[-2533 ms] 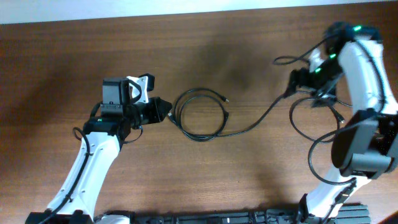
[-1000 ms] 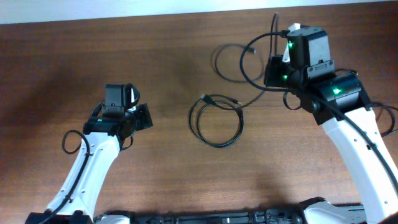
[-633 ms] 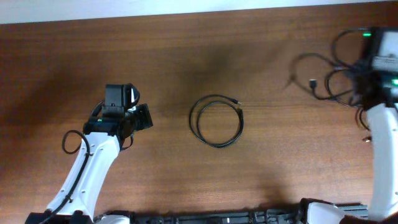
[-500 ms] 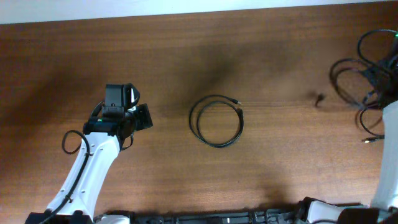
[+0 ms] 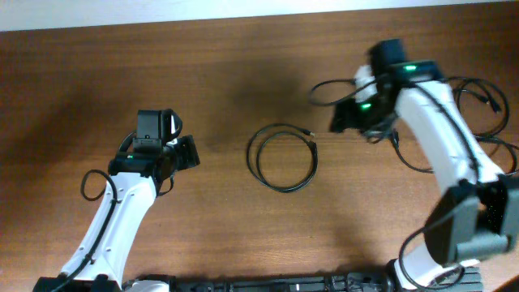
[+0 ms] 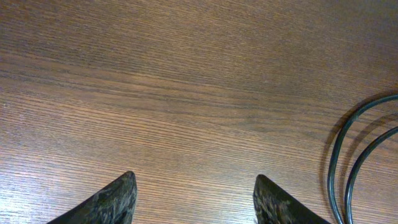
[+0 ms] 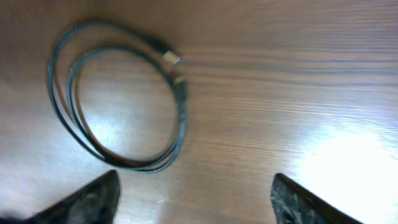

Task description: Untangle cables

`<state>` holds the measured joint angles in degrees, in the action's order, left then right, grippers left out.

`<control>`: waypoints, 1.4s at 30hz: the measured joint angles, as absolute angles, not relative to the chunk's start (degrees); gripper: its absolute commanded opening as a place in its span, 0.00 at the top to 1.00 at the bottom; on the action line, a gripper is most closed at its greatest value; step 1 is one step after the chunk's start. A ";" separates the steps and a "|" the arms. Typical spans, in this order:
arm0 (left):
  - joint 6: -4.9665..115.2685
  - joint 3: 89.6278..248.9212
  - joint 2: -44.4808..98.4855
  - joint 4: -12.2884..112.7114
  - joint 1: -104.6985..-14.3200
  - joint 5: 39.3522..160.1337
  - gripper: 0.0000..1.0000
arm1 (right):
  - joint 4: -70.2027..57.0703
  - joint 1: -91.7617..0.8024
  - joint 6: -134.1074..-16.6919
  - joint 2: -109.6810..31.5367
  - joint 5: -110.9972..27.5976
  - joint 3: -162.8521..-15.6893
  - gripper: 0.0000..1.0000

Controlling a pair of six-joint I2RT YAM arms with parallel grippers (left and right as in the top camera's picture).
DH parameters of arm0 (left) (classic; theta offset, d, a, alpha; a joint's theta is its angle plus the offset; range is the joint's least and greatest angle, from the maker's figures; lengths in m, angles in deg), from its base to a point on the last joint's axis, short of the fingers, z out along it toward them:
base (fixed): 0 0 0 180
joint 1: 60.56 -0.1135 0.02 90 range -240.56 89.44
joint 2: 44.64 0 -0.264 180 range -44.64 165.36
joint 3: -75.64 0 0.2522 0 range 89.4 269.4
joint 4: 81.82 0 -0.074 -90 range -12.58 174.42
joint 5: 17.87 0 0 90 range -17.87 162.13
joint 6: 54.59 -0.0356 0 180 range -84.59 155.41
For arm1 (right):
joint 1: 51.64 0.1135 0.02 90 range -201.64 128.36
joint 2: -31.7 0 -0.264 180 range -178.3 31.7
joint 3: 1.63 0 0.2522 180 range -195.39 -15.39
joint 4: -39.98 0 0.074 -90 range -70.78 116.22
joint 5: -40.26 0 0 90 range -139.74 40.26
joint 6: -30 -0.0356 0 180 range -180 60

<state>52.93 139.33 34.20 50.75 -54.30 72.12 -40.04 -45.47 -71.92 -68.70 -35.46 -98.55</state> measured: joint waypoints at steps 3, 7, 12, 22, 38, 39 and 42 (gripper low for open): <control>52.93 139.33 34.20 50.31 -54.30 72.12 0.39 | -41.13 -38.28 -74.77 -74.23 -36.57 -98.59 0.35; 52.93 139.33 34.20 50.16 -54.30 72.12 0.39 | -40.04 -31.83 -82.70 -78.29 -38.30 -97.24 0.45; 52.93 139.33 34.20 50.09 -54.30 72.12 0.40 | -34.77 -29.08 -89.48 -78.32 -40.92 -90.94 0.68; 52.93 139.33 34.20 50.09 -54.30 72.12 0.39 | -25.24 -29.10 -91.60 -78.36 -42.21 -83.31 0.96; 52.93 139.33 34.20 49.65 -54.30 72.12 0.40 | -45.59 -34.26 -80.58 -58.43 -44.20 -121.76 0.95; 52.93 139.33 34.20 49.65 -54.30 72.12 0.40 | -45.77 -34.26 -80.51 -58.23 -45.08 -121.76 0.96; 52.93 139.33 34.20 49.68 -54.30 72.12 0.39 | -46.75 -34.26 -80.54 -59.04 -49.01 -121.72 0.96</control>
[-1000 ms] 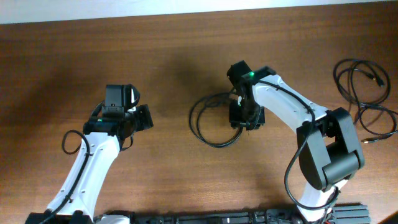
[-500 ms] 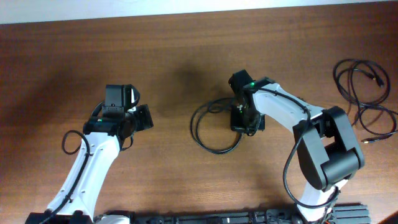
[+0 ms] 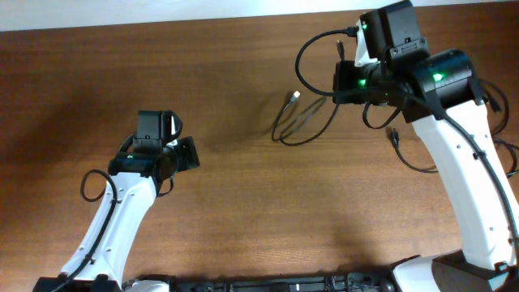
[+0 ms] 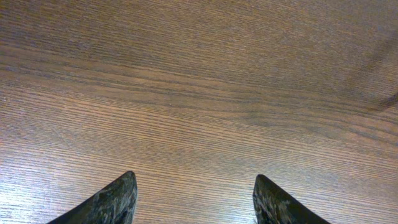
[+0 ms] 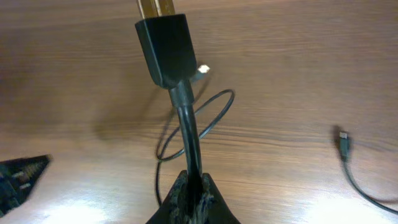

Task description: Untangle cables

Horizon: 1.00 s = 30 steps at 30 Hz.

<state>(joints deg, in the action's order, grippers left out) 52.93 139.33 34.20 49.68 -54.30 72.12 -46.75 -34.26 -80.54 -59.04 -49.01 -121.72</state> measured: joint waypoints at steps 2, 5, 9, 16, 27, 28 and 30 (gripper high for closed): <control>52.93 139.33 34.20 49.65 -54.30 72.12 0.39 | -47.69 -34.43 -81.93 -59.13 -55.68 -121.67 0.96; 52.93 139.33 34.20 49.65 -54.30 72.12 0.39 | -49.88 -37.18 -87.25 -59.08 -66.87 -121.67 0.96; 52.93 139.33 34.20 49.70 -54.30 72.12 0.39 | -42.49 -42.63 -91.75 -53.20 -73.18 -121.24 0.96; 52.93 139.33 34.20 49.70 -54.30 72.12 0.39 | -21.86 -44.07 -80.82 -35.83 -53.27 -121.48 0.96; 52.93 139.33 34.20 49.68 -54.30 72.12 0.39 | -32.59 -45.80 -74.85 -46.41 -64.59 -121.67 0.96; 52.93 139.33 34.20 49.68 -54.30 72.12 0.39 | -32.59 -47.92 -76.56 -48.18 -69.27 -121.63 0.96; 52.93 139.33 34.20 49.68 -54.30 72.12 0.39 | -34.62 -53.49 -81.69 -49.16 -77.34 -121.56 0.96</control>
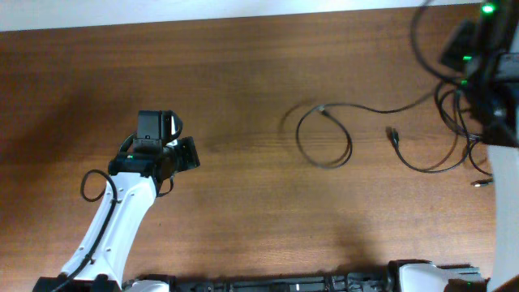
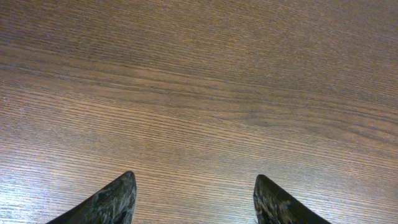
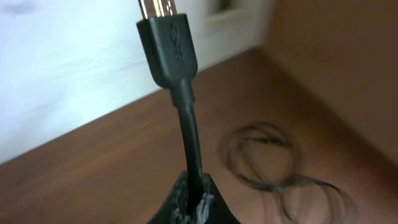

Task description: Untangle cables

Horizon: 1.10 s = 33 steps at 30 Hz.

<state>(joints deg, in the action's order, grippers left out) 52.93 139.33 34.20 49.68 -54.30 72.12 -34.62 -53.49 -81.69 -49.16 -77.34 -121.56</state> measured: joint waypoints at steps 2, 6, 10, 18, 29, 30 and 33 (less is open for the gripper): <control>52.93 139.33 34.20 49.63 -54.30 72.12 0.39 | -37.96 -60.59 -86.92 -49.03 -81.49 -121.59 0.96; 52.93 139.33 34.20 49.72 -54.30 72.12 0.39 | -46.77 -77.51 -98.92 -49.57 -82.56 -121.52 0.96; 52.93 139.33 34.20 49.65 -54.30 72.12 0.40 | -49.26 -85.53 -101.85 -56.42 -74.02 -121.46 0.43; 52.93 139.33 34.20 49.68 -54.30 72.12 0.38 | -50.14 -85.73 -100.62 -64.20 -63.02 -121.41 0.14; 52.91 139.31 34.20 53.68 -54.30 75.42 0.31 | -54.27 -72.79 -83.20 -65.97 -46.04 -121.37 0.01; 52.93 139.20 34.20 56.85 -54.30 78.10 0.30 | -53.70 -69.64 -81.13 -66.01 -45.93 -121.35 0.01; 52.04 139.11 34.20 66.07 -53.62 84.73 0.23 | -52.00 -58.58 -73.24 -66.03 -45.54 -121.35 0.01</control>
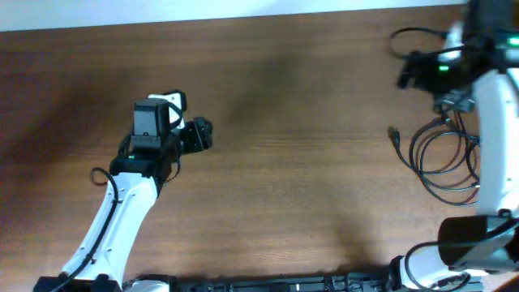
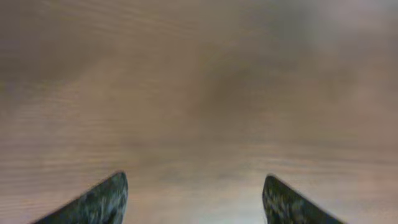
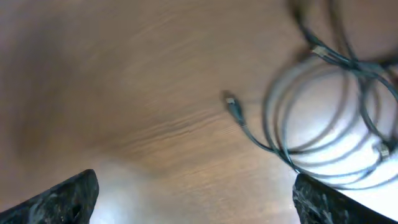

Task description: Untangle cables

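Black cables [image 1: 442, 158] lie in loose overlapping loops at the table's right edge, and one loose plug end [image 1: 393, 134] points left. The right wrist view shows the same loops [image 3: 323, 106] and the plug [image 3: 231, 103] at upper right. My right gripper [image 1: 409, 70] hovers at the far right, above and left of the pile. It is open wide [image 3: 196, 176] and holds nothing. Another cable loop [image 1: 405, 36] shows beside it near the far edge. My left gripper [image 1: 199, 135] is open [image 2: 194, 178] over bare wood at the left, with no cable near it.
The brown wooden table [image 1: 284, 186] ends at a white strip along the far edge. A thin black loop [image 1: 96, 177], the left arm's own wiring, hangs by that arm's forearm. Both wrist views are blurred by motion.
My right gripper was shut on a cable plug and is now open and empty. The loop that lay mid-table is gone from there; cables are gathered at the right. My left gripper has shifted slightly farther and right.
A black coil lay in the middle of the table, with my right gripper open beside it. Then that gripper was shut on a plug, with the coil pulled toward the far right. Then the cable stretched rightward. Now it is released among the loops at the right edge.
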`<state>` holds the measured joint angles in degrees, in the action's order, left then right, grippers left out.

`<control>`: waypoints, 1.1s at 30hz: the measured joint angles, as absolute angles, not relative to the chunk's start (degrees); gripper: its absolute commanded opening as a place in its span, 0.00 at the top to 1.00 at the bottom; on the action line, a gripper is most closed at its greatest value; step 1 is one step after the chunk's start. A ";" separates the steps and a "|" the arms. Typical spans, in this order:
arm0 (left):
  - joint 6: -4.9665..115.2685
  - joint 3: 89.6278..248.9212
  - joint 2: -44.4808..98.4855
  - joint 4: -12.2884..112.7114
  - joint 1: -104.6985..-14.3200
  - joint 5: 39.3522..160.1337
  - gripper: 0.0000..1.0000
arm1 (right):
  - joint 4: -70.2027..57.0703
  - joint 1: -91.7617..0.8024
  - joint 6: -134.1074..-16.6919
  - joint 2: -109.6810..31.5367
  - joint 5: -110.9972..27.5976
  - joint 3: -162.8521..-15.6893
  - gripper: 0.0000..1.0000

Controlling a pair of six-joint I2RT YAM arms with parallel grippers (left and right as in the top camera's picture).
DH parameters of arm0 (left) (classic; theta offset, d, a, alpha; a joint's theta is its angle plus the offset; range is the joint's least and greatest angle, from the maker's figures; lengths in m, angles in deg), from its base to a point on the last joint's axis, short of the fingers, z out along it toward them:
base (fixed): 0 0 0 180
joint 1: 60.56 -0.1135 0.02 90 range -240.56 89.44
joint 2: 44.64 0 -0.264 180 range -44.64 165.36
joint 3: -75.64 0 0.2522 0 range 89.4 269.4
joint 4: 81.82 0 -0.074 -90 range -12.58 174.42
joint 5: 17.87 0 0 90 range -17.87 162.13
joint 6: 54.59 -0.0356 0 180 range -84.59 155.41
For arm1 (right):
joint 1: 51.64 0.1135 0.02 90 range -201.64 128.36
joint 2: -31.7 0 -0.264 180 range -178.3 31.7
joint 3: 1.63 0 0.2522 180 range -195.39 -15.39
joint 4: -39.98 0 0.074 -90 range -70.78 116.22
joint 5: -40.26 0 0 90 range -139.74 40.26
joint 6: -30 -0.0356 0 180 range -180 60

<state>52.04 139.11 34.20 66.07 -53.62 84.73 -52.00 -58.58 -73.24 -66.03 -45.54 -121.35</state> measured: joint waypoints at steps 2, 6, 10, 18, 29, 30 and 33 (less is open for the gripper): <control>48.45 139.11 34.18 70.44 -51.30 87.04 0.12 | -51.12 -51.79 -67.36 -66.10 -45.19 -121.35 0.01; 39.97 139.20 34.16 64.39 -47.61 81.38 0.08 | -52.00 -44.57 -60.69 -68.61 -46.04 -121.30 0.01; 42.64 139.22 34.09 50.38 -47.59 72.29 0.01 | -55.65 -45.38 -62.66 -70.14 -47.98 -119.09 0.01; 45.59 143.26 34.05 32.65 -47.59 75.33 0.01 | -59.08 -46.98 -65.00 -70.25 -44.31 -104.52 0.01; 45.98 142.11 25.96 32.23 -47.59 78.74 0.01 | -34.90 -46.98 -69.30 -38.27 -42.76 -75.03 0.01; 45.96 139.70 21.64 33.87 -47.59 78.17 0.01 | -33.37 -46.96 -69.30 -32.81 -42.80 -73.15 0.01; 45.96 130.98 4.33 42.77 -47.59 76.12 0.01 | -27.89 -46.96 -69.32 -16.59 -44.79 -67.16 0.01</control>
